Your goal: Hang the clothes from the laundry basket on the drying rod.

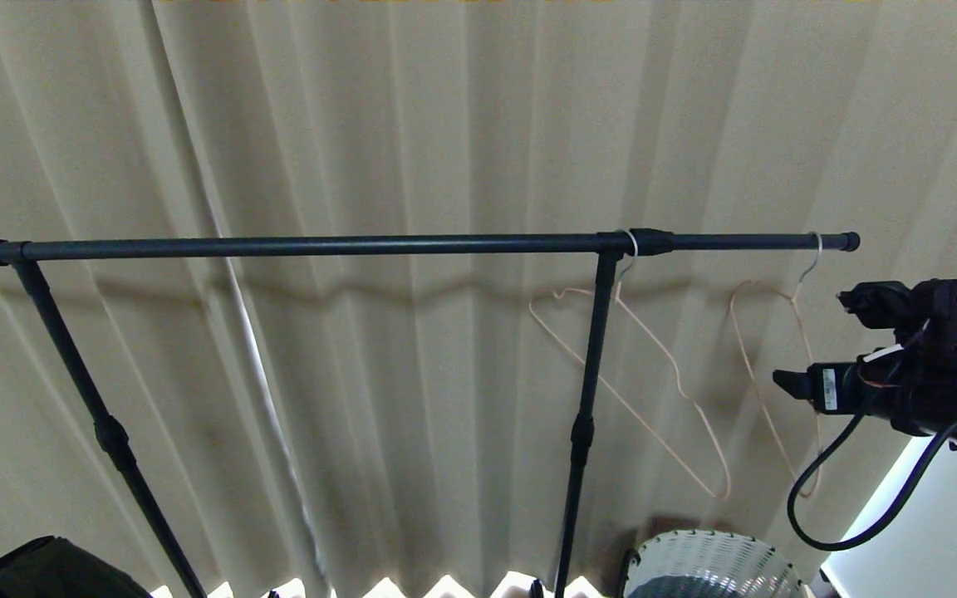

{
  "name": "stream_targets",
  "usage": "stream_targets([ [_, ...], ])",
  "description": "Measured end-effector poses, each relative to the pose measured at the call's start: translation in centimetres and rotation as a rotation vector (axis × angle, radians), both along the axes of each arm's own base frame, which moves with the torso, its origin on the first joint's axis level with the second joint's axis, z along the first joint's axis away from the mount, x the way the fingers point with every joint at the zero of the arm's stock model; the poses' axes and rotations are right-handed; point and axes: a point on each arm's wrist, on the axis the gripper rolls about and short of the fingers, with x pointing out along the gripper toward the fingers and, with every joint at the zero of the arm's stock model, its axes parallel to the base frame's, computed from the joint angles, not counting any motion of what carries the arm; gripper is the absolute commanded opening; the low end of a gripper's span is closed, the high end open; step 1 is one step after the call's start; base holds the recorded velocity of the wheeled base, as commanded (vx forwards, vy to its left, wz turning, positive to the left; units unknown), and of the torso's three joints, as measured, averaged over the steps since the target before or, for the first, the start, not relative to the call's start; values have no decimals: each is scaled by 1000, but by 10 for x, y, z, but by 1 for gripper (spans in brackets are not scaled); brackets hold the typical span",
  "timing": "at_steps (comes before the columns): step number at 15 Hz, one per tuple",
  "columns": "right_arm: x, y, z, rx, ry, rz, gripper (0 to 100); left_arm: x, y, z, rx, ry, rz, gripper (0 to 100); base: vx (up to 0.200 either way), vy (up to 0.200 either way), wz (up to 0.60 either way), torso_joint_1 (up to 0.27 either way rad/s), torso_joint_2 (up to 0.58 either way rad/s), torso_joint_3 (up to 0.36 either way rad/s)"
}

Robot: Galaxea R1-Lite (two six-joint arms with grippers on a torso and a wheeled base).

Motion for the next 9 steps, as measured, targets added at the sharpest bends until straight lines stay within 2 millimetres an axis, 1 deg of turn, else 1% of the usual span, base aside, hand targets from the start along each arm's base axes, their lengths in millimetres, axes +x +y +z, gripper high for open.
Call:
stream_targets([
  [4, 3, 12, 1, 2, -9, 41, 100, 0, 0, 0, 0, -1, 0, 0, 0, 0, 0, 0, 0, 0],
  [9, 3, 13, 0, 3, -3, 45, 100, 0, 0, 1, 0, -3, 1, 0, 0, 0, 0, 0, 0, 0],
])
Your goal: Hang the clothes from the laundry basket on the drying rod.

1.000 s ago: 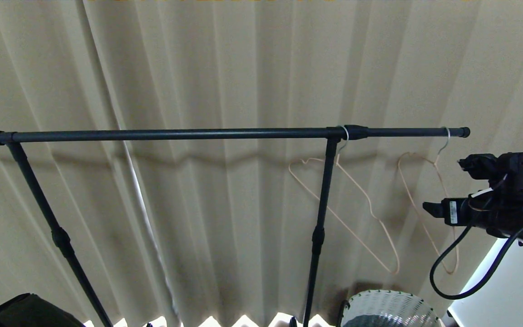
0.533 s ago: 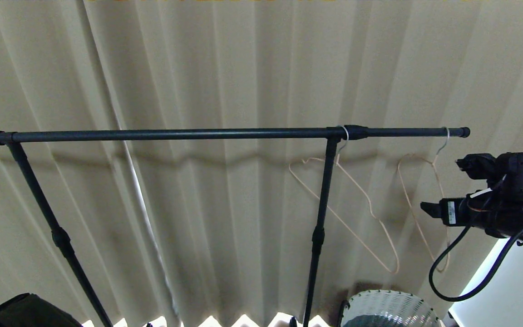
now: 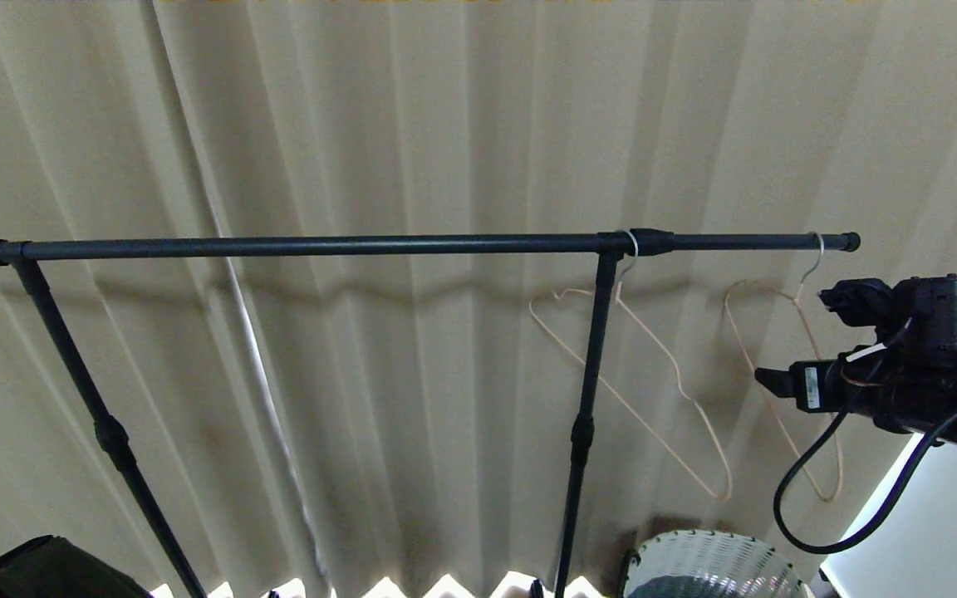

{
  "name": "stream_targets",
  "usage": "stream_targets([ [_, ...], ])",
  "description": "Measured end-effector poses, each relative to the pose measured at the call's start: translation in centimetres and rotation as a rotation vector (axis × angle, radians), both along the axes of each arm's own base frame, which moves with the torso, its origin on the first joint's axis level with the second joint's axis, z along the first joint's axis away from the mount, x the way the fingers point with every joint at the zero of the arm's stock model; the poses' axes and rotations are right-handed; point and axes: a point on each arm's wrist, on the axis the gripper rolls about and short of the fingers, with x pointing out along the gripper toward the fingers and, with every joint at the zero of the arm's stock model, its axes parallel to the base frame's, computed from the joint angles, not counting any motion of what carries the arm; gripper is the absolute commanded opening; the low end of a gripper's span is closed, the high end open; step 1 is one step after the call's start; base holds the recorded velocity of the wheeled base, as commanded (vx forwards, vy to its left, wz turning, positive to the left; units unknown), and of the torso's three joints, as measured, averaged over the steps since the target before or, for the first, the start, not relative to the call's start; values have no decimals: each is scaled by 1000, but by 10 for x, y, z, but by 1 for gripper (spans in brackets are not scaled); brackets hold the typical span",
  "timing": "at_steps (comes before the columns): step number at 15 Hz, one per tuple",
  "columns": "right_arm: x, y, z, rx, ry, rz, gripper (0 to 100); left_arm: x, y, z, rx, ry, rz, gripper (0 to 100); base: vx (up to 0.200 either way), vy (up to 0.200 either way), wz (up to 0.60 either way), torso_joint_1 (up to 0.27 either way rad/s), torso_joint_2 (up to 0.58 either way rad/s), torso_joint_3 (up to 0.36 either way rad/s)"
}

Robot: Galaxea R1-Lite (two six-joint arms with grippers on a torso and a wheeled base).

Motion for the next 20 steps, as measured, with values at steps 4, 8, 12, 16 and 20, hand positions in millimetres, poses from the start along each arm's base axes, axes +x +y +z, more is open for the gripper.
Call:
stream_targets([
  [4, 0, 0, -4, 12, 9, -9, 100, 0, 0, 1, -2, -6, 1, 0, 0, 0, 0, 0, 0, 0],
  [8, 0, -1, -5, 12, 14, -12, 0, -1, 0, 1, -2, -9, 3, 0, 0, 0, 0, 0, 0, 0],
  [12, -1, -2, -3, 10, 8, -15, 0, -1, 0, 1, -2, -8, 2, 0, 0, 0, 0, 0, 0, 0],
  [16, -2, -3, -3, 10, 0, -24, 0, -1, 0, 1, -2, -7, 2, 0, 0, 0, 0, 0, 0, 0],
  [20, -8, -3, 9, 17, -44, -19, 0, -1, 0, 0, 2, -5, 2, 0, 0, 0, 0, 0, 0, 0],
])
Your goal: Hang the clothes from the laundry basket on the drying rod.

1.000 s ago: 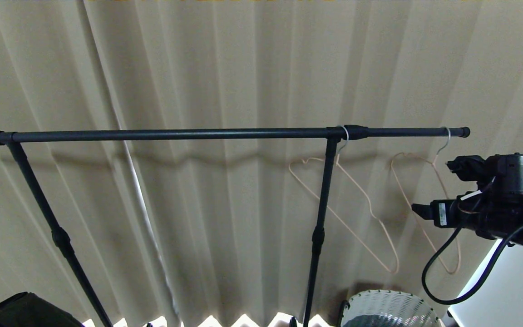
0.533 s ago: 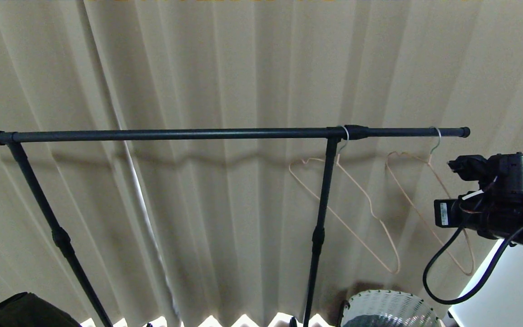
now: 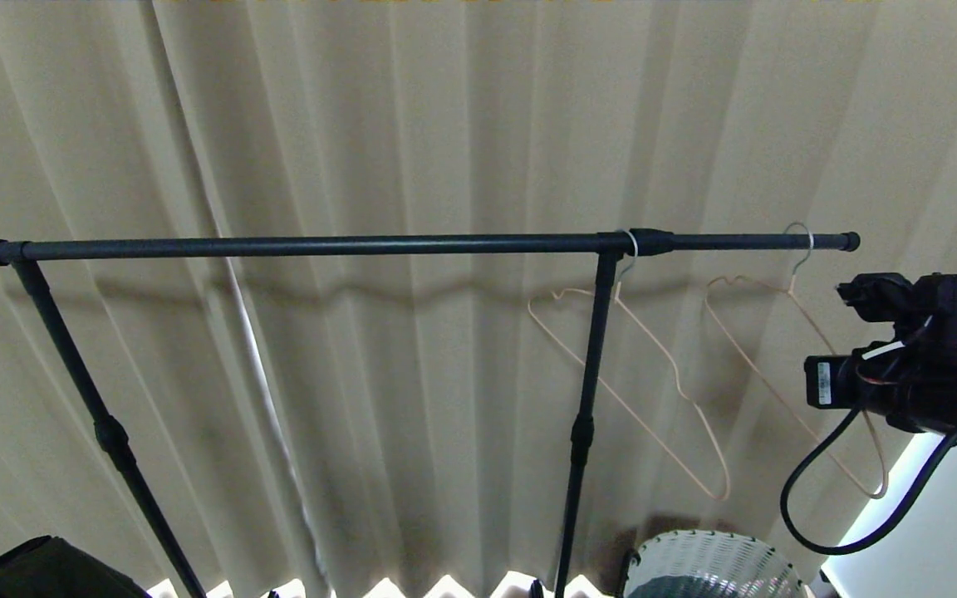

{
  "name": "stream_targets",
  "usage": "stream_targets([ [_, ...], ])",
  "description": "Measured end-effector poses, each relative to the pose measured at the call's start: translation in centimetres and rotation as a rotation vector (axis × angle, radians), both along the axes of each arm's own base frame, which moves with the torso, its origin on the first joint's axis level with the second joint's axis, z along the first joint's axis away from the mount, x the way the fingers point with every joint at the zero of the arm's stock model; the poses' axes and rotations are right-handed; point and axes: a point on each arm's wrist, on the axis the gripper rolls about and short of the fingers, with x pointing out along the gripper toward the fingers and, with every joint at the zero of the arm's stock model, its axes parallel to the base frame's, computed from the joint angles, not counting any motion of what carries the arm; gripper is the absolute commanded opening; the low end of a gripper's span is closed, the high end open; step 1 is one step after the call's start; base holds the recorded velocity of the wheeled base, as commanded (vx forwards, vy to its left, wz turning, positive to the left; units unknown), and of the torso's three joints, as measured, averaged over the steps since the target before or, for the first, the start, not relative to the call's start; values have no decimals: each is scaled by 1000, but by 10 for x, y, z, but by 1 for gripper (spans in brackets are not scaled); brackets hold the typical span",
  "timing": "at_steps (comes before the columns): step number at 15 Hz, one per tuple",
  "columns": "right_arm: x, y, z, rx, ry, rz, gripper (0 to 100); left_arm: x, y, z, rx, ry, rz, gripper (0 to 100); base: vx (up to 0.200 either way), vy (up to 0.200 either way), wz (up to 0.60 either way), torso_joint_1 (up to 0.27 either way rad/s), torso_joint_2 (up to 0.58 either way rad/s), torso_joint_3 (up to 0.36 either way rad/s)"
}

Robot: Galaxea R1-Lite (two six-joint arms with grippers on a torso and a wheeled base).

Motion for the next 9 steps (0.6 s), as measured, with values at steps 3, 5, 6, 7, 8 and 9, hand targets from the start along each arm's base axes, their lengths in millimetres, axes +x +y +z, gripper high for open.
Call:
stream_targets([
  [3, -13, 1, 10, 16, -37, 29, 0, 0, 0, 0, 0, 0, 0, 0, 0, 0, 0, 0, 0, 0],
  [5, -23, 1, 14, 20, -54, 36, 0, 0, 0, -1, 1, 1, 0, 0, 0, 0, 0, 0, 0, 0],
  [6, -27, 1, 16, 20, -64, 35, 0, 0, 0, -1, 3, 3, -1, 0, 0, 0, 0, 0, 0, 0],
  [7, -31, 1, 17, 20, -79, 35, 0, 0, 0, -2, 4, 5, 0, 0, 0, 0, 0, 0, 0, 0],
  [8, -35, 1, 18, 20, -93, 36, 0, 0, 0, -2, 5, 6, -1, 0, 0, 0, 0, 0, 0, 0],
  [9, -40, 1, 16, 19, -98, 37, 0, -1, 0, -2, 5, 4, 0, 0, 0, 0, 0, 0, 0, 0],
])
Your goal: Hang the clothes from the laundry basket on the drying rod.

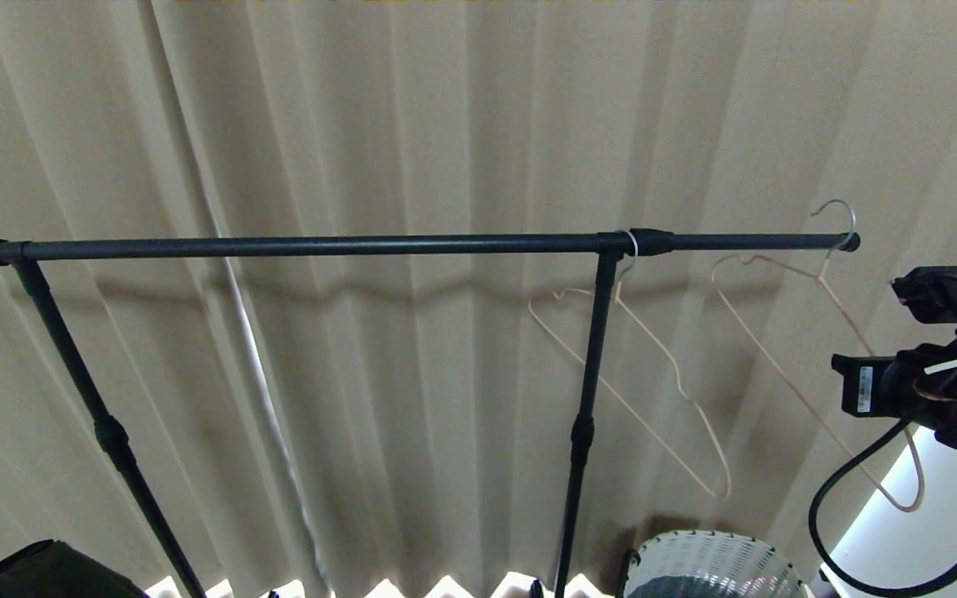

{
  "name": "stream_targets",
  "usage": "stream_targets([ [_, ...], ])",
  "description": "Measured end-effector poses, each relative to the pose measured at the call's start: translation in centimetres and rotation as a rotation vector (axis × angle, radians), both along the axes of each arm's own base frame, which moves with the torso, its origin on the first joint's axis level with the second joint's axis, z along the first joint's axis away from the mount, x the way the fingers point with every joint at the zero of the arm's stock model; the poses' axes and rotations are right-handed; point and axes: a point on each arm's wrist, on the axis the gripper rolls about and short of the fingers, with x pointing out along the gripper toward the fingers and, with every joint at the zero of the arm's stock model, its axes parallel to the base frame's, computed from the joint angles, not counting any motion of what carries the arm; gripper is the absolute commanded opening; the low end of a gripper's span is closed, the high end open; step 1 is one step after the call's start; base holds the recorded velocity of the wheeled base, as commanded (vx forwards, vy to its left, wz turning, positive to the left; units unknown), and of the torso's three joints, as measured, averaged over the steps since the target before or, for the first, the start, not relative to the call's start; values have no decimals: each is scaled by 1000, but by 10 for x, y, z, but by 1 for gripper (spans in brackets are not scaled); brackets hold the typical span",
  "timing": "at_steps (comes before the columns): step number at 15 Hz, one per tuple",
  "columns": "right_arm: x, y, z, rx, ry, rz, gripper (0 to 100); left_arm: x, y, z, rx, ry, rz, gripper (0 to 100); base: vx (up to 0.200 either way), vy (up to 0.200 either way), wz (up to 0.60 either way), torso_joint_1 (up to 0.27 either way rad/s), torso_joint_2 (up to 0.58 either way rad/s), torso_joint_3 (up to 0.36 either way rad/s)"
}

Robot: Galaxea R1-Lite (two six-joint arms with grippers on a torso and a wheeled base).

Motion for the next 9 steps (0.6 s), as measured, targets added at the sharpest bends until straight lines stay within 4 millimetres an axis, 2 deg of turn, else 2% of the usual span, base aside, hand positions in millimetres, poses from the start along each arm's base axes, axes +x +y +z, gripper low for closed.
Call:
stream_targets([
  [2, -12, 0, -5, -2, -6, 2, 0, 0, 0, 1, -4, -15, 1, 0, 0, 0, 0, 0, 0, 0],
  [9, -26, 0, -6, -1, -23, 1, 0, -1, 0, 2, -5, -23, 2, 0, -200, 0, 0, 3, 4, 4],
])
